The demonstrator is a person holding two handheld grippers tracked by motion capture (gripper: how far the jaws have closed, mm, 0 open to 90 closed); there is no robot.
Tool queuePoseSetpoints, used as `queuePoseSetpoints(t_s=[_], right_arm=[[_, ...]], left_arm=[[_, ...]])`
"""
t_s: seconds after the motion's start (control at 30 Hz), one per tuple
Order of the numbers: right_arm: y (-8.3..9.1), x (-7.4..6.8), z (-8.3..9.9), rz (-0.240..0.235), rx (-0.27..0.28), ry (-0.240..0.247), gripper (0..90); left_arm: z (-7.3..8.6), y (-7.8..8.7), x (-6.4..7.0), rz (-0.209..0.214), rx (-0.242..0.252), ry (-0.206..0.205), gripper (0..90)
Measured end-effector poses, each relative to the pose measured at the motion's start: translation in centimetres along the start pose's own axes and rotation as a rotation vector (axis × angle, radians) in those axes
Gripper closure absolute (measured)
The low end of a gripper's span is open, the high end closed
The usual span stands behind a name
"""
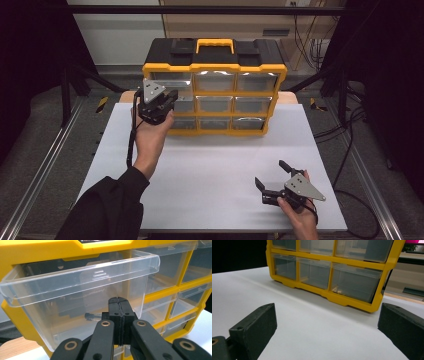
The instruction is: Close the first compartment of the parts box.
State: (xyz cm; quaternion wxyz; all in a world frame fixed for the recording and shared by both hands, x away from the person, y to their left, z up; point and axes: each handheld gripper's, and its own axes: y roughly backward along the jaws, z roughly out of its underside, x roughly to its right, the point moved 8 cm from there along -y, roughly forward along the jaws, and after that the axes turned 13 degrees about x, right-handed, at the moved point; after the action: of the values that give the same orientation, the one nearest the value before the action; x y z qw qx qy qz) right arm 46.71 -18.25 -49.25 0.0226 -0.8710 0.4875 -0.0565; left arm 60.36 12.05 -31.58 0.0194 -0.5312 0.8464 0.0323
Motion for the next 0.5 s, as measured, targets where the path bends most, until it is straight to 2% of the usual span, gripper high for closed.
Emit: queuePoseSetpoints(t_s=[0.27, 0.5], right_arm=[[0.04, 0.05, -0.03, 0.001, 0.002, -0.001, 2.3], [0.04, 0.03, -0.05, 0.000, 0.004, -0.003, 2.3]], left_arm=[[-0.01, -0.49, -0.33, -0.012, -0.011, -0.030, 89.3], [-0.03, -0.80, -0.57, -0.020, -0.010, -0.024, 89.3]])
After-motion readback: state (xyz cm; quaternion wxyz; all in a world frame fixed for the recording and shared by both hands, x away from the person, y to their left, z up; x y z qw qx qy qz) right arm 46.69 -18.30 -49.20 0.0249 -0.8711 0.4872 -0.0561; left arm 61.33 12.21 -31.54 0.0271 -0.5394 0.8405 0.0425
